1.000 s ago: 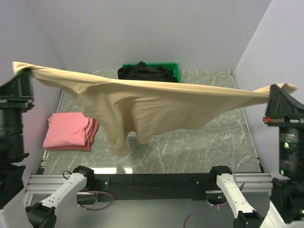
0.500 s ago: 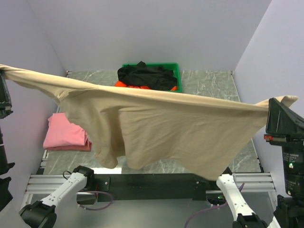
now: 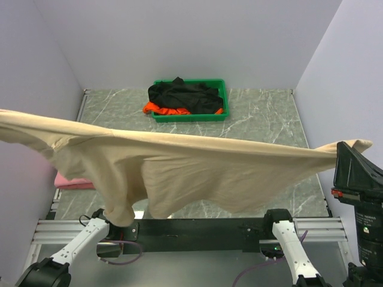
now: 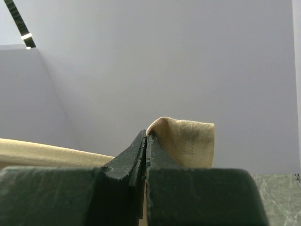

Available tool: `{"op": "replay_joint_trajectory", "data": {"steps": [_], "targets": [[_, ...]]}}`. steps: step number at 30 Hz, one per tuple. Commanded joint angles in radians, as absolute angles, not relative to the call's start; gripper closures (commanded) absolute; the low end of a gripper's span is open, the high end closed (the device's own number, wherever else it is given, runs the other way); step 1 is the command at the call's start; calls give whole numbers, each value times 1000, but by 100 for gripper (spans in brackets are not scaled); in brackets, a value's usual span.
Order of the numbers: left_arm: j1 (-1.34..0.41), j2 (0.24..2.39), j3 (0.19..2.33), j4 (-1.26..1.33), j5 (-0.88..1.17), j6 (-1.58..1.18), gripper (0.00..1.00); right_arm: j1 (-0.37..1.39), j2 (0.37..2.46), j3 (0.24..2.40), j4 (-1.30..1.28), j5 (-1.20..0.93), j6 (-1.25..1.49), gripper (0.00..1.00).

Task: Fold and stack the t-shirts
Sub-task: Flatten the tshirt out

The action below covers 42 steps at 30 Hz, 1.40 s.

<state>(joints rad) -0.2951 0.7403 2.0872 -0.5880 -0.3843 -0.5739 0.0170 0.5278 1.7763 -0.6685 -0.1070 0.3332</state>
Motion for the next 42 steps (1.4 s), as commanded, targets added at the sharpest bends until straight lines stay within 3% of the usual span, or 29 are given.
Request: {"op": "replay_joint_trajectory", "data": {"steps": [1,7,10,13,17,18,19,20,21,22,23,24,32,37,42], "targets": [[-287,807,2048,-486,-495,-515,99,12,549,1729,-640,46,314,100],[-287,1018,1878,-407,-679,-454,99,12,681,1539,-589,107,328,100],[-284,1107,1673,-266,-715,-414,100,11,762,1308,-534,117,348,100],[-233,1263,1463,-158,-591,-442,99,9,895,1151,-479,132,379,100],[-164,1522,1422,-51,-437,-460,99,5,1159,1115,-361,127,344,99],[-161,1587,1463,-108,-419,-466,77,5,1284,1143,-368,129,322,95],[-160,1654,1529,-185,-422,-482,60,5,1345,1213,-385,135,313,71],[-160,1783,1683,-260,-439,-500,45,5,1397,1251,-406,143,308,61],[-160,1836,1760,-416,-458,-518,14,3,1466,1281,-435,178,308,50],[-160,1879,1828,-470,-465,-537,1,5,1485,1301,-443,181,311,24],[-161,1913,1894,-497,-463,-546,1,5,1488,1308,-440,179,313,14],[-161,1910,1893,-509,-460,-554,0,5,1465,1301,-424,181,319,13],[-202,1562,1409,-514,-345,-754,1,27,1234,1014,-408,15,422,11],[-339,1338,1078,-565,-331,-871,1,231,1108,839,-408,11,497,11],[-426,1218,849,-468,-143,-906,1,379,1173,784,-350,5,574,11]]}}
